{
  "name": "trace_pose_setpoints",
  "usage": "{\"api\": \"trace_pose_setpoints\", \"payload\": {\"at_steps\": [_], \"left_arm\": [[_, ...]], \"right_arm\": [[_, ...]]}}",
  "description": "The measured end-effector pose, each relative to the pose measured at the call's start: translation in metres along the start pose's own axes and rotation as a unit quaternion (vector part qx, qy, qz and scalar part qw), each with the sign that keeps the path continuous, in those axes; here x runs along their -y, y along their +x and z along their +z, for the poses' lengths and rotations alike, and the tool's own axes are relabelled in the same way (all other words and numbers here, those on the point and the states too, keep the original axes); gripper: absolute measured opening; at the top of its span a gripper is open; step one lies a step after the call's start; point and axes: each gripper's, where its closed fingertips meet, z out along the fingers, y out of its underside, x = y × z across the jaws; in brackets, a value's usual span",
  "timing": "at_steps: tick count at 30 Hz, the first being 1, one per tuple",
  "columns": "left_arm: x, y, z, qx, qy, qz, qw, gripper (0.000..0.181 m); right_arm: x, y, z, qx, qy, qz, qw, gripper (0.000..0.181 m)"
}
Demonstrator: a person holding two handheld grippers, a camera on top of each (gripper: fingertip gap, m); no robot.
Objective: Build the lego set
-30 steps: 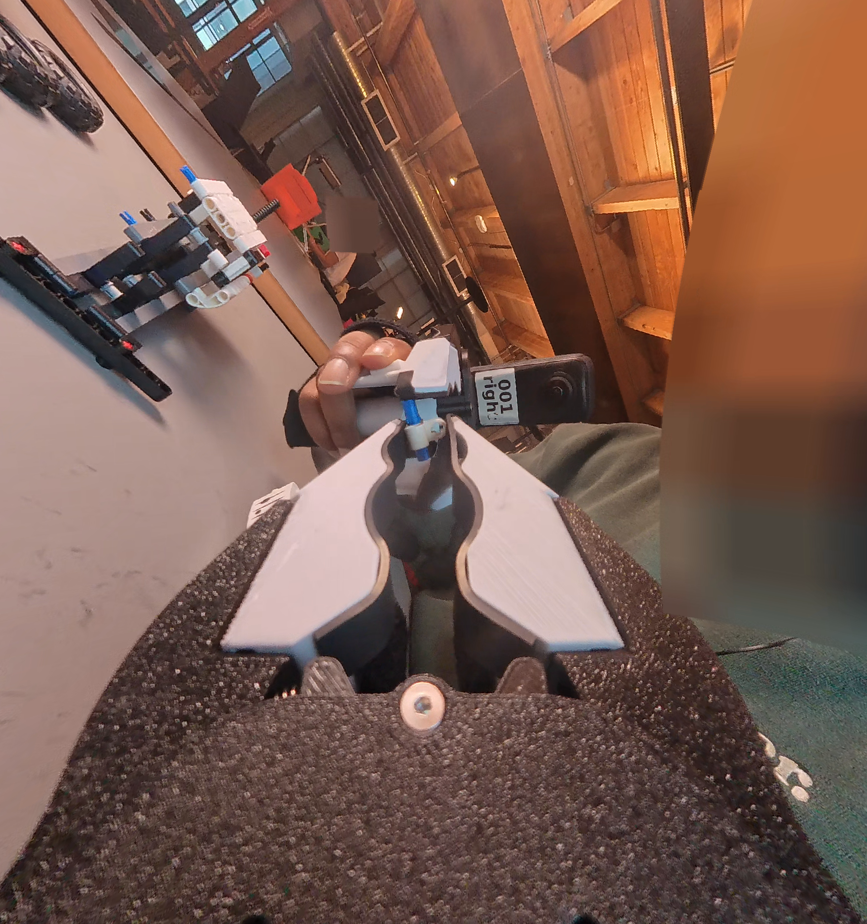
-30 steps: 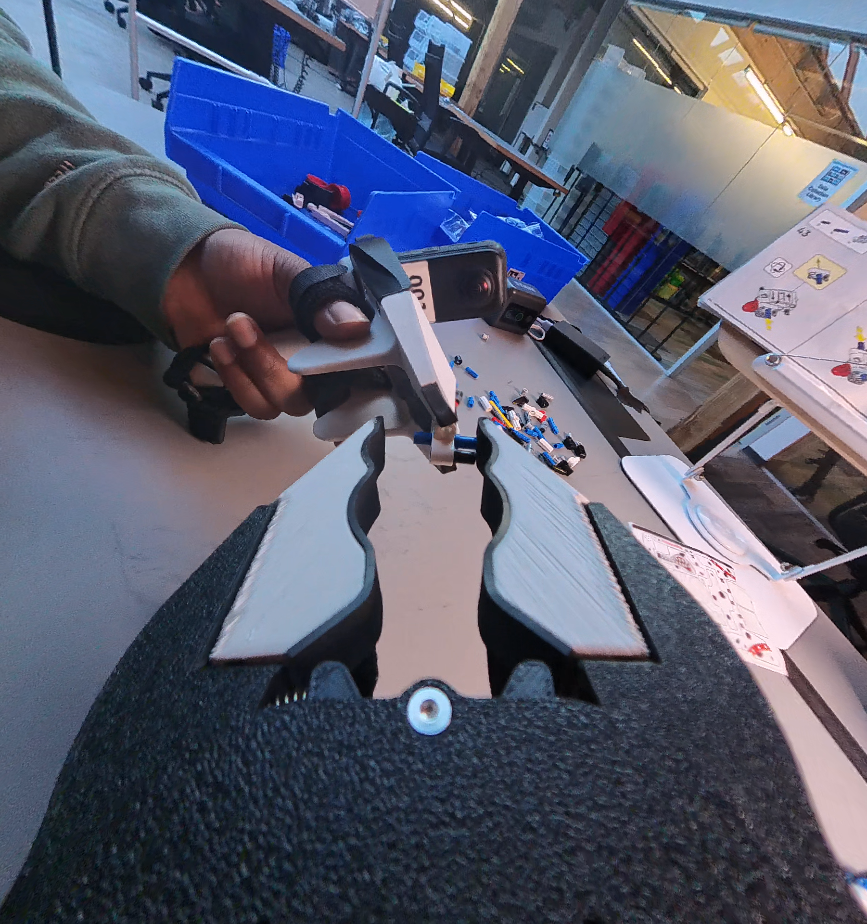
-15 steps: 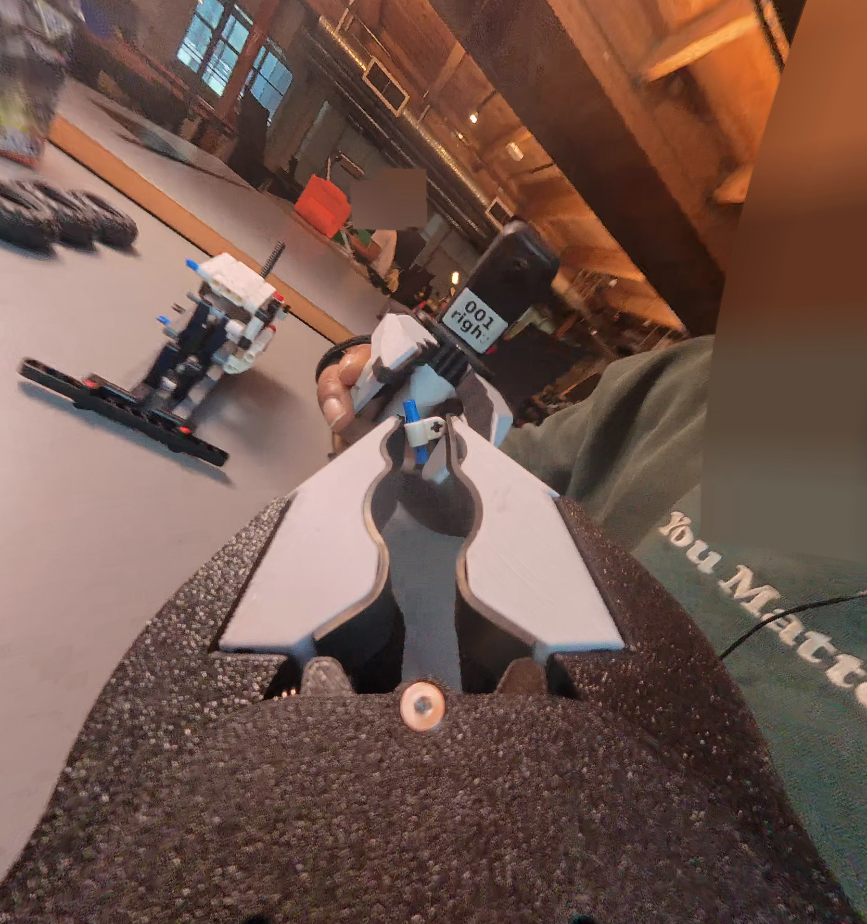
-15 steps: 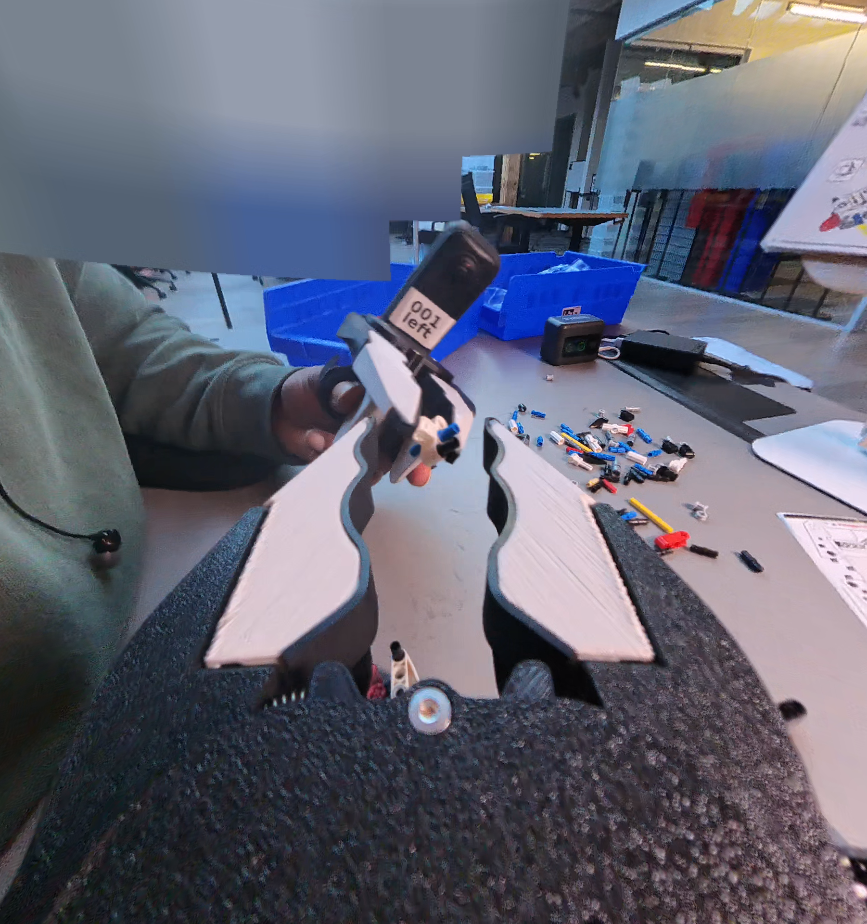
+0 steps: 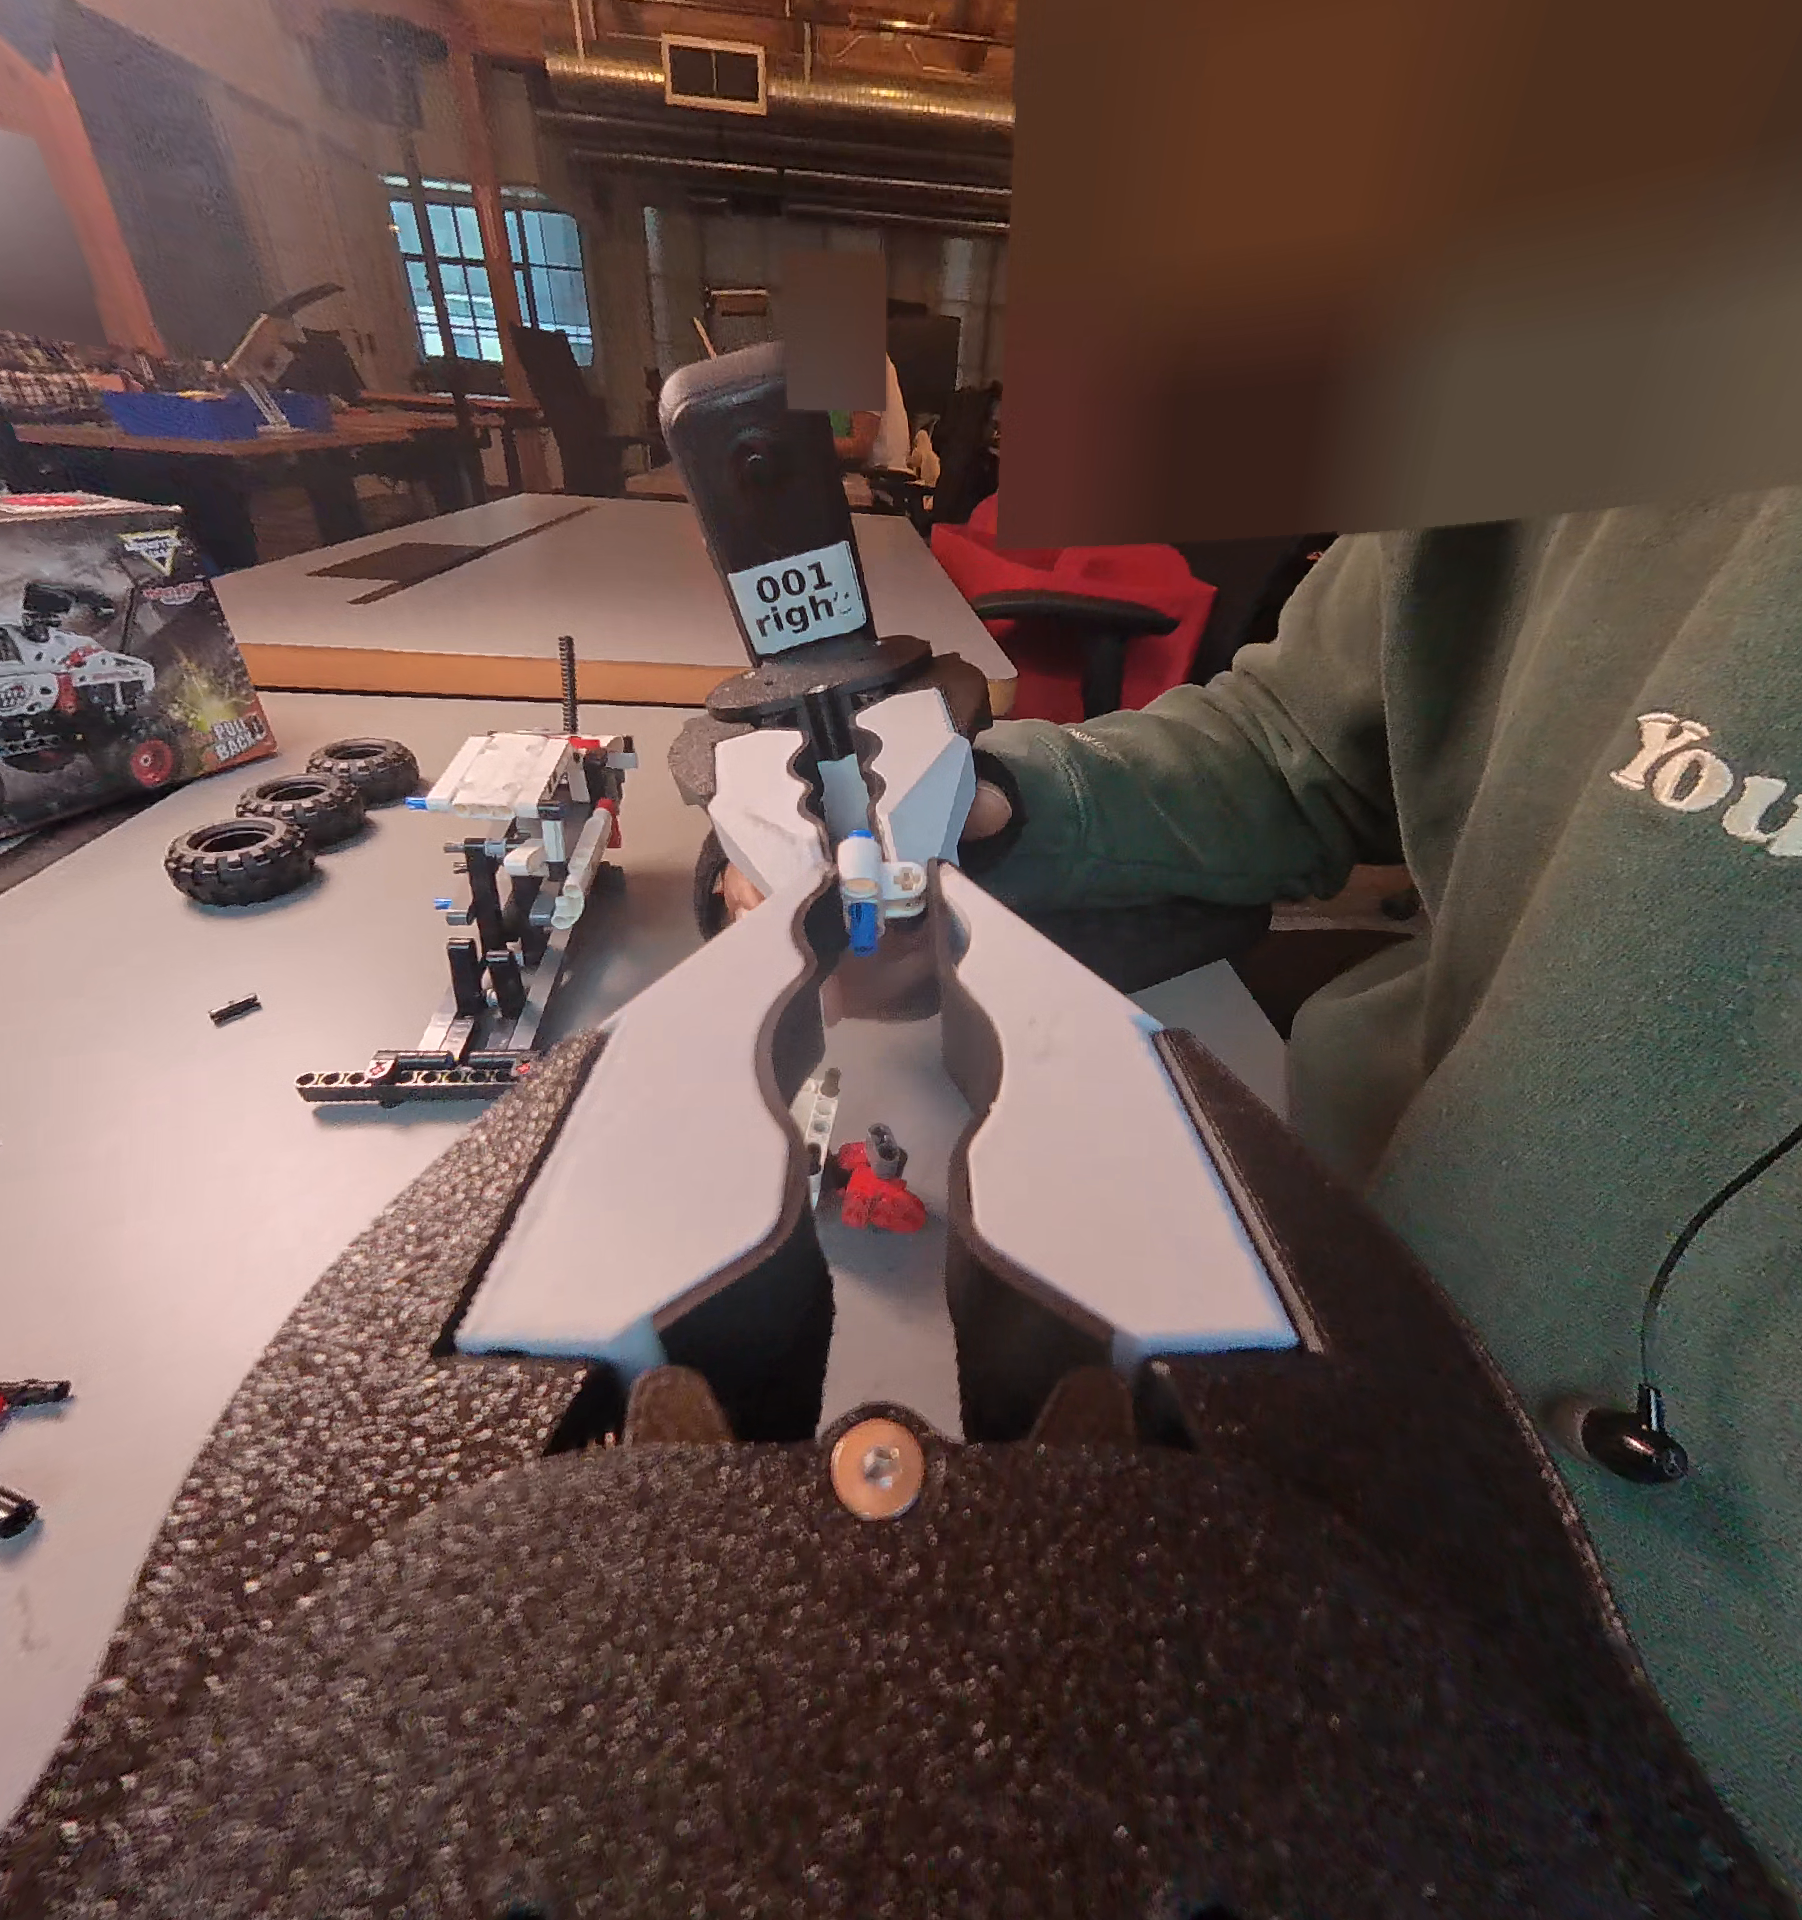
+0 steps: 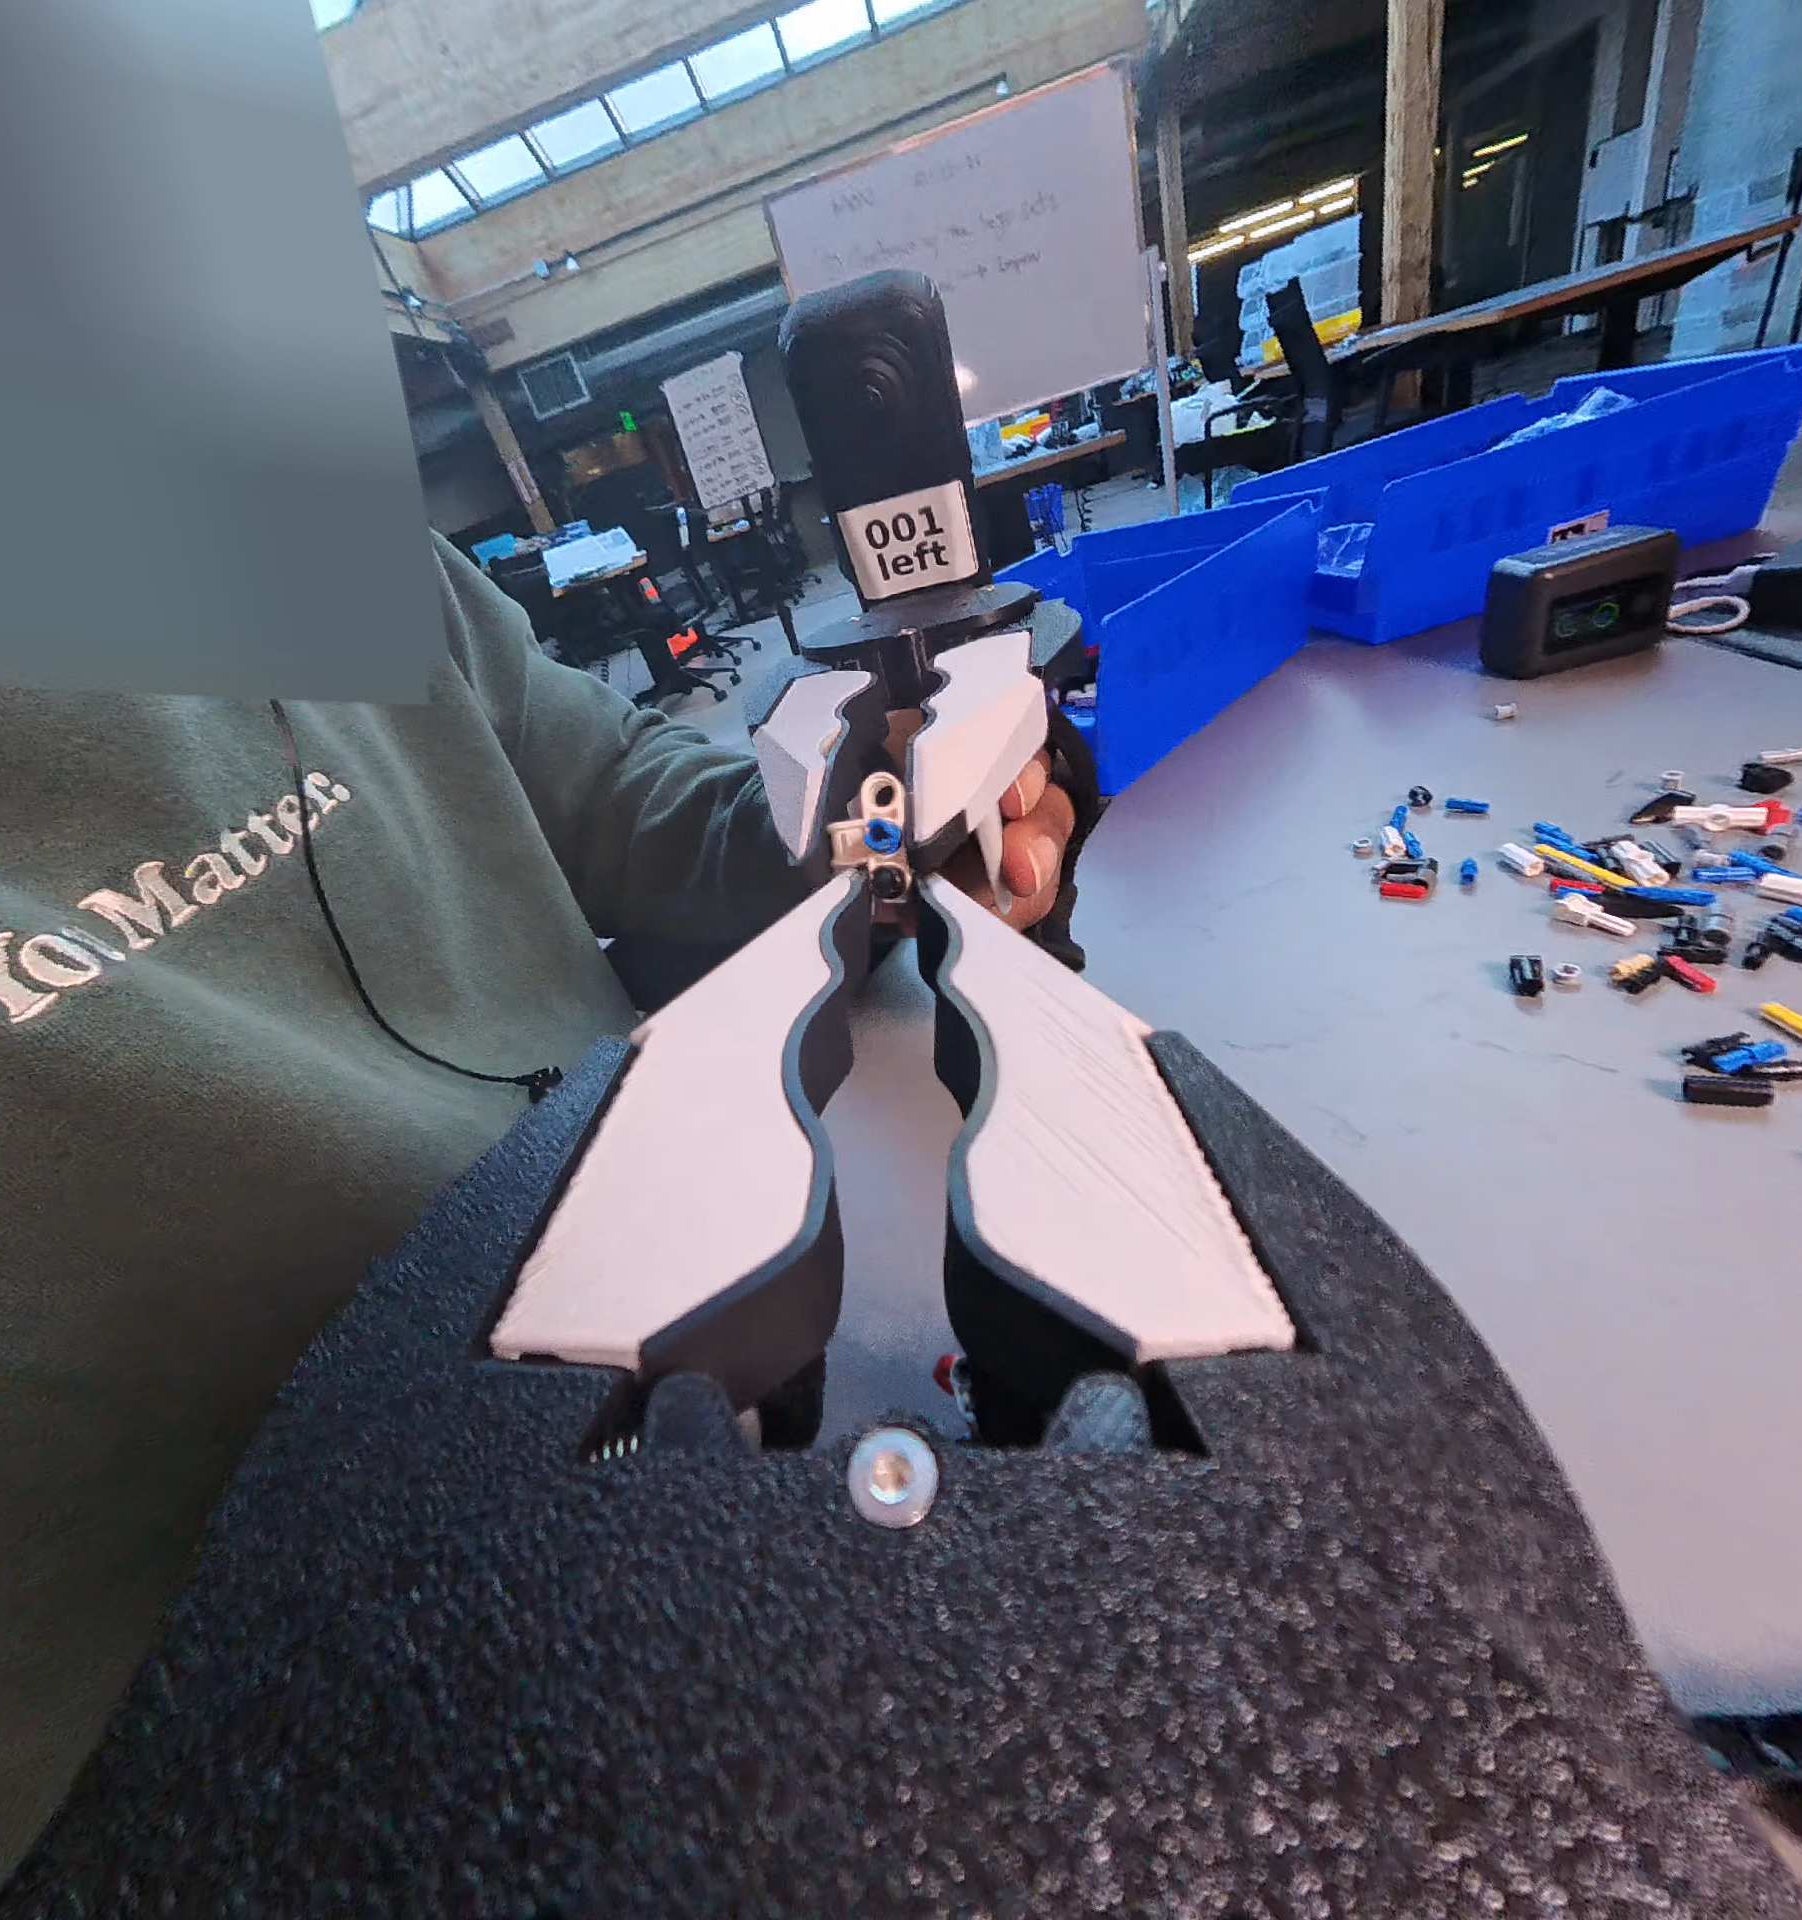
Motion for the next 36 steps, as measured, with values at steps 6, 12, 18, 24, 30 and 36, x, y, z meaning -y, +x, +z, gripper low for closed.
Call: {"api": "trace_pose_setpoints", "payload": {"at_steps": [6, 12, 18, 24, 30, 36], "left_arm": [[0.002, -0.003, -0.010, 0.017, -0.003, -0.014, 1.000, 0.023], [-0.003, -0.009, -0.015, 0.027, -0.025, -0.023, 0.999, 0.031], [-0.013, -0.005, -0.012, 0.027, -0.053, 0.007, 0.998, 0.009], [-0.014, -0.004, -0.011, 0.027, -0.057, 0.024, 0.998, 0.007], [-0.013, -0.004, -0.011, 0.041, -0.065, 0.067, 0.995, 0.006], [-0.017, -0.011, -0.013, 0.051, -0.066, 0.066, 0.994, 0.006]], "right_arm": [[-0.001, 0.008, -0.008, -0.072, -0.051, -0.130, 0.988, 0.007], [-0.016, 0.014, -0.009, -0.101, -0.106, -0.194, 0.970, 0.007], [-0.017, 0.009, -0.006, -0.092, -0.106, -0.199, 0.970, 0.007], [-0.017, 0.007, -0.005, -0.086, -0.103, -0.198, 0.971, 0.007], [-0.017, 0.007, -0.005, -0.084, -0.098, -0.188, 0.974, 0.008], [-0.016, 0.006, -0.003, -0.084, -0.100, -0.187, 0.974, 0.022]]}}
